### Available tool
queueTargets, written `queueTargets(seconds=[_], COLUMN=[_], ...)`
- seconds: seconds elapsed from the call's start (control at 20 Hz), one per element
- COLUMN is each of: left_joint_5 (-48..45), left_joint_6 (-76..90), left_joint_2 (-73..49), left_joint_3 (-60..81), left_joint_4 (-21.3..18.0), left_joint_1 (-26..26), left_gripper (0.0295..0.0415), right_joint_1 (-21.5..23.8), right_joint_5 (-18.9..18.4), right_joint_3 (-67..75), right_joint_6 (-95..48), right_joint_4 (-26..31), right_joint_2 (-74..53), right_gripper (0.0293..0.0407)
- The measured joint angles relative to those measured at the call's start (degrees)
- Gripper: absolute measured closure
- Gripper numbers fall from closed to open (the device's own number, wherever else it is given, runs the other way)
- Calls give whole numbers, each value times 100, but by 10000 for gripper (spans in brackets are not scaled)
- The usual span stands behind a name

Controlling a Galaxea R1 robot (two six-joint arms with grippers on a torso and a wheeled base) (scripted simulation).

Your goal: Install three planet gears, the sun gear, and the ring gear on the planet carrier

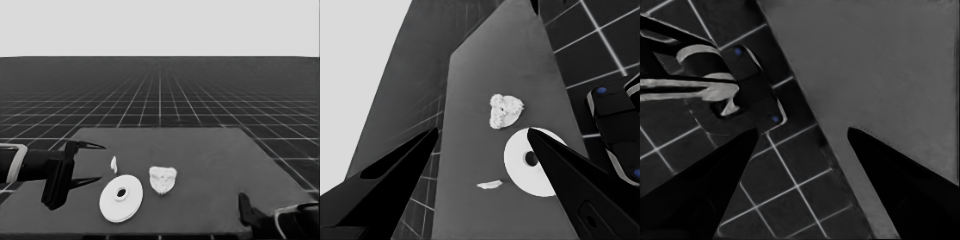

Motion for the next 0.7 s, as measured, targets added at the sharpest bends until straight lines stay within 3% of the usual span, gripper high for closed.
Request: queueTargets(seconds=[0.1,0.15,0.2,0.25,0.3,0.35,0.4,0.6,0.65,0.7], left_joint_5=[0,2584,5419,5624,5552,5359,5226,5062,4987,4910], left_joint_6=[0,-2785,-5650,-8266,-9472,-9992,-10225,-10410,-10314,-10216], left_joint_2=[0,1095,2707,3620,3830,3898,3944,4030,4073,4119], left_joint_3=[0,431,183,-696,-1522,-2136,-2549,-3164,-3351,-3535], left_joint_4=[0,2781,2914,1479,478,-119,-473,-929,-348,-22], left_joint_1=[0,915,1415,1521,1576,1625,1661,1713,2283,2666], left_gripper=[326,323,313,306,312,319,323,326,326,326], right_joint_1=[-17,-20,-22,-23,-24,-24,-24,-24,-24,-24], right_joint_5=[20,24,27,28,29,30,30,31,31,31], right_joint_3=[79,96,106,112,115,117,118,120,120,120], right_joint_6=[-56,-69,-76,-80,-83,-84,-85,-86,-86,-86], right_joint_4=[-30,-37,-40,-43,-44,-45,-45,-46,-46,-46], right_joint_2=[-82,-99,-109,-115,-119,-121,-122,-123,-123,-123], right_gripper=[315,315,315,315,315,315,315,315,315,315])
